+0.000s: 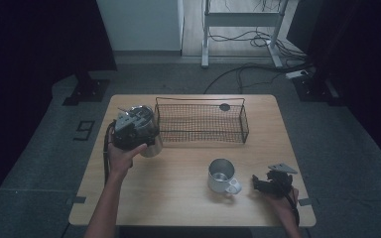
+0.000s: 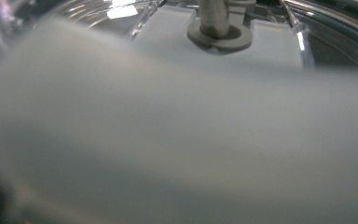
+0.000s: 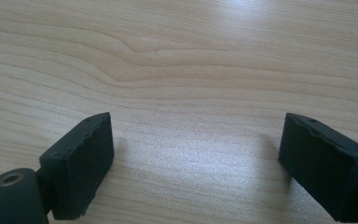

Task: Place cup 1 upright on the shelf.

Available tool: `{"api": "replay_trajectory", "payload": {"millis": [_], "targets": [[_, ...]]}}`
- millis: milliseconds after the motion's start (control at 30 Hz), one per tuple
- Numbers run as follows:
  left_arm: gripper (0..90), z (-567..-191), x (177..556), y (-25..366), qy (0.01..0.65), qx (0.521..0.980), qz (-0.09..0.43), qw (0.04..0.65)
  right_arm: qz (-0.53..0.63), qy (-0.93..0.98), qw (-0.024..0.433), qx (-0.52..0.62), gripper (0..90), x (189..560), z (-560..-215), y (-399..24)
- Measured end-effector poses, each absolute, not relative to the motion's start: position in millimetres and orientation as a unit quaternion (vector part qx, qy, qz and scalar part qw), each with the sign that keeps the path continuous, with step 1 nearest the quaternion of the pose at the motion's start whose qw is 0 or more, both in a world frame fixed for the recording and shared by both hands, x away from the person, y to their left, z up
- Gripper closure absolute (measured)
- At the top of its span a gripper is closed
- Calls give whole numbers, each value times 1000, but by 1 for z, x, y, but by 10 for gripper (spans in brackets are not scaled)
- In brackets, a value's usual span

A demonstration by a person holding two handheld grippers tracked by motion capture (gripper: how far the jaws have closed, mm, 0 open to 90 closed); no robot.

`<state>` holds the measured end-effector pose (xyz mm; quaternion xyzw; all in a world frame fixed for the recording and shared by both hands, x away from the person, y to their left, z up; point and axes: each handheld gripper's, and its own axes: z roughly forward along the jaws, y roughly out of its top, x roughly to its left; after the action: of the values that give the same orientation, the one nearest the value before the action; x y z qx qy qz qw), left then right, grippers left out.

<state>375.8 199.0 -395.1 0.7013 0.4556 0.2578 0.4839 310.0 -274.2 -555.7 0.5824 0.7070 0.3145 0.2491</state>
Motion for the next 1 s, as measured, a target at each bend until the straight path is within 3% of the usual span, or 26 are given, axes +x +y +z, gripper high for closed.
{"api": "replay_trajectory", "payload": {"millis": [1000], "targets": [[36,-385,399,175,445,713,260,477,314,707,251,582,113,310,-556,-275]]}}
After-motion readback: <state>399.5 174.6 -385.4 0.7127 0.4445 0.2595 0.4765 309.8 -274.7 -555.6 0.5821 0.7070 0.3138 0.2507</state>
